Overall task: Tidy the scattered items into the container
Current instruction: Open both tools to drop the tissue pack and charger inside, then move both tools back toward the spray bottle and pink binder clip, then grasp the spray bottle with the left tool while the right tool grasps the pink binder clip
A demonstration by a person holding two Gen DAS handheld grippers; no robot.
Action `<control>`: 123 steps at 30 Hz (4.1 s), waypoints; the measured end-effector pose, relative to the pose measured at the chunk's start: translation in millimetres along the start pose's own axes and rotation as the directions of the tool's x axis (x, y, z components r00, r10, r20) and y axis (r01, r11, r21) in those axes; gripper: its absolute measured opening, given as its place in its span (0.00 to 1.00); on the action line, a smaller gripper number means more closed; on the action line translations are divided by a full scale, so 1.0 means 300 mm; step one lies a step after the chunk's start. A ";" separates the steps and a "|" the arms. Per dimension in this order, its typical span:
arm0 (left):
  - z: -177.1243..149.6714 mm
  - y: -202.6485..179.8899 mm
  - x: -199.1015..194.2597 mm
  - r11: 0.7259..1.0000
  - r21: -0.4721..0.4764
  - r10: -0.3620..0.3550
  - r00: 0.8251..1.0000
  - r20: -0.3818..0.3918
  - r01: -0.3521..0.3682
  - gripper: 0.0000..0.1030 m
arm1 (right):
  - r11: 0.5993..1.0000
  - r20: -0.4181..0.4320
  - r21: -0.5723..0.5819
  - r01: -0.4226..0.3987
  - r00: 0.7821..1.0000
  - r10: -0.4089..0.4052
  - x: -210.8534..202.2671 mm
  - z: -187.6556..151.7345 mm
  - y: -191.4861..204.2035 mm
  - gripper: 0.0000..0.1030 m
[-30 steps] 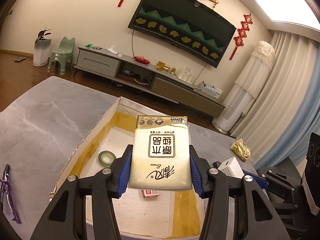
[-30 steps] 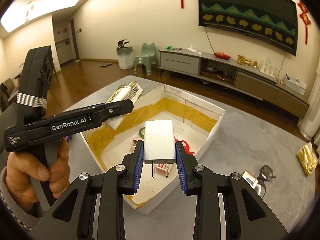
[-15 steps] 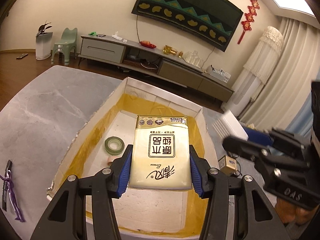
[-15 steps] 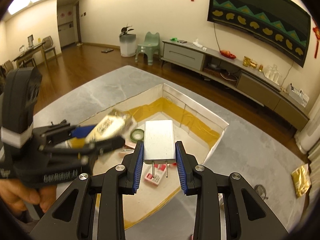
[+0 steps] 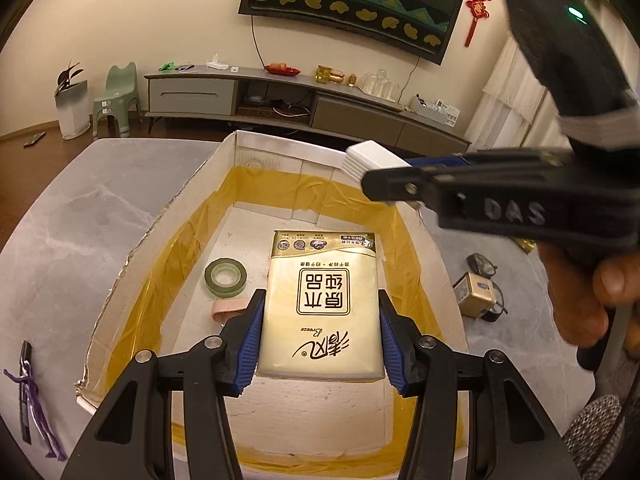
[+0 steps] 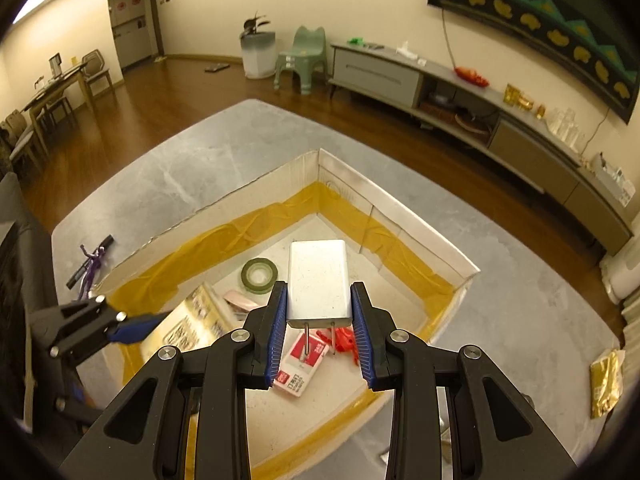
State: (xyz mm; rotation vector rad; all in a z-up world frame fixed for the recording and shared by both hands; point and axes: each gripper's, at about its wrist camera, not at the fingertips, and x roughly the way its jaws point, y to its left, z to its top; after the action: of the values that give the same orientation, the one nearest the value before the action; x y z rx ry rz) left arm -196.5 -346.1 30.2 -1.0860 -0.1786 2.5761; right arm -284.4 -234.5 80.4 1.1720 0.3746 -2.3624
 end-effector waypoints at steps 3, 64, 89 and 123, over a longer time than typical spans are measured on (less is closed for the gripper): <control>-0.001 0.003 0.017 1.000 0.003 -0.010 1.000 -0.020 0.010 0.51 | 1.000 -0.035 0.003 -0.002 0.999 0.002 0.062 0.037 -0.013 0.32; 0.010 -0.154 -0.191 0.996 0.085 0.011 0.995 0.101 -0.019 0.65 | 0.994 0.212 0.042 -0.102 0.973 0.091 -0.332 -0.455 0.086 0.34; -0.146 -0.667 0.056 0.924 0.358 -0.104 0.990 -0.092 0.131 0.65 | 0.895 0.160 0.428 -0.130 0.985 0.067 -0.305 -0.945 -0.314 0.34; -0.178 -0.598 0.582 0.969 0.246 0.082 0.976 -0.202 -0.030 0.52 | 0.957 0.033 0.277 0.088 0.994 -0.101 -0.042 -0.944 -0.220 0.32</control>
State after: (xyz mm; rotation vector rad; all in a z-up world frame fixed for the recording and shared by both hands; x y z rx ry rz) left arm -225.4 -117.3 -80.8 -1.2729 0.2160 2.4282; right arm -122.3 -50.8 -76.4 1.2414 0.0877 -2.5829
